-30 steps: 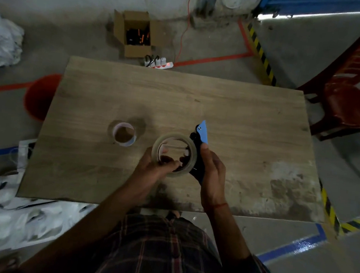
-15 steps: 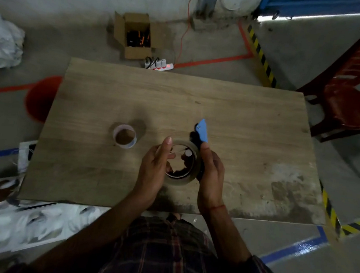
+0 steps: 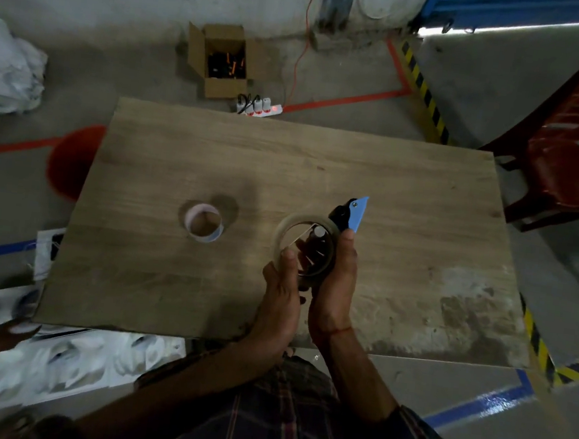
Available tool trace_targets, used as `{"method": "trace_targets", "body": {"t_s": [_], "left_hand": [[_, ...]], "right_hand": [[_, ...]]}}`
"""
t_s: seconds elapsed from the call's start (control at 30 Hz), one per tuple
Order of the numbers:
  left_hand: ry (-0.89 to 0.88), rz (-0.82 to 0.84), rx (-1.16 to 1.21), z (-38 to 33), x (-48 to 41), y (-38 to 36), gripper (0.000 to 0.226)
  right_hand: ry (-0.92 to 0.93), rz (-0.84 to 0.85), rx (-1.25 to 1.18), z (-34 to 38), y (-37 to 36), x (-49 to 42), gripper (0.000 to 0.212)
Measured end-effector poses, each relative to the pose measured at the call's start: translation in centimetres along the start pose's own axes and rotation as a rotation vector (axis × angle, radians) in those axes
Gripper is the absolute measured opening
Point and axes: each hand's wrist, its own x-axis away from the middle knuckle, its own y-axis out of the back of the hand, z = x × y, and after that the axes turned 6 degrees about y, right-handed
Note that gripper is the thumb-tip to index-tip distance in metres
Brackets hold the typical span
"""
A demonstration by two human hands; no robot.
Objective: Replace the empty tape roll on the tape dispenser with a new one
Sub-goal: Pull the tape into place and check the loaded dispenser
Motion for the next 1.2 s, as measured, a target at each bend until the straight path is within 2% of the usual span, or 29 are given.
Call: {"method": "trace_targets", "body": {"t_s": [0.07,0.1,0.2,0.3,0.4,0.53,0.67,0.77,0.83,0.9,0.97,1.03,1.1,1.2], "left_hand": [[0.025,0.032,-0.047,0.1,0.1,0.0,0.084],[0.027,0.032,-0.061,0.2,-0.1,-0.1,0.082],[0.030,0.003,-0.072,0.4,-0.6,-0.1,0.055],[0.067,0.009,-0.122,0.8,-0.9,-0.2,0.047],[0.085,0.014,-0.156,0.8,-1.0,-0.2,0.042],[0.090,0.049,-0.266,1.2,-1.4,-0.2,0.024],[0.139,0.164,-0.358,1.5,-2.6,0.3,0.032],[0.093,0.062,-0.271,2.1,-3.7,1.3,0.071],[-0.007,0.023,-0.280,2.3,-4.7,2.3,0.083],[-0.089,0.032,-0.354,2.8,-6.3,3.1,0.066],[-0.100,0.041,-0.353,3.2,-7.5,3.5,0.047],[-0.097,0.056,-0.336,3.4,-8.1,3.7,0.038],[-0.094,0.075,-0.340,3.5,-8.8,3.9,0.038],[-0.087,0.116,-0.374,3.6,-10.1,4.1,0.050]], "right_hand": [[0.022,0.018,0.020,-0.1,0.1,0.0,0.059],[0.015,0.014,0.029,-0.2,0.1,0.0,0.059],[-0.023,-0.021,0.058,-0.8,0.4,0.0,0.068],[-0.024,-0.032,0.070,-1.2,0.6,0.0,0.069],[-0.006,-0.016,0.066,-1.1,0.7,0.2,0.060],[0.013,0.017,0.059,-1.3,0.9,0.3,0.058],[-0.046,0.057,0.103,-2.8,1.8,-0.9,0.073],[-0.169,0.060,0.113,-4.3,2.2,-1.3,0.065],[-0.223,0.067,0.128,-5.1,2.3,-1.6,0.061],[-0.263,0.089,0.126,-5.6,2.3,-1.8,0.052],[-0.263,0.122,0.142,-5.7,2.2,-1.9,0.045],[-0.258,0.152,0.169,-5.6,2.2,-2.2,0.044],[-0.277,0.197,0.203,-5.7,2.4,-2.6,0.046],[-0.316,0.224,0.237,-6.3,2.4,-3.4,0.049]]}}
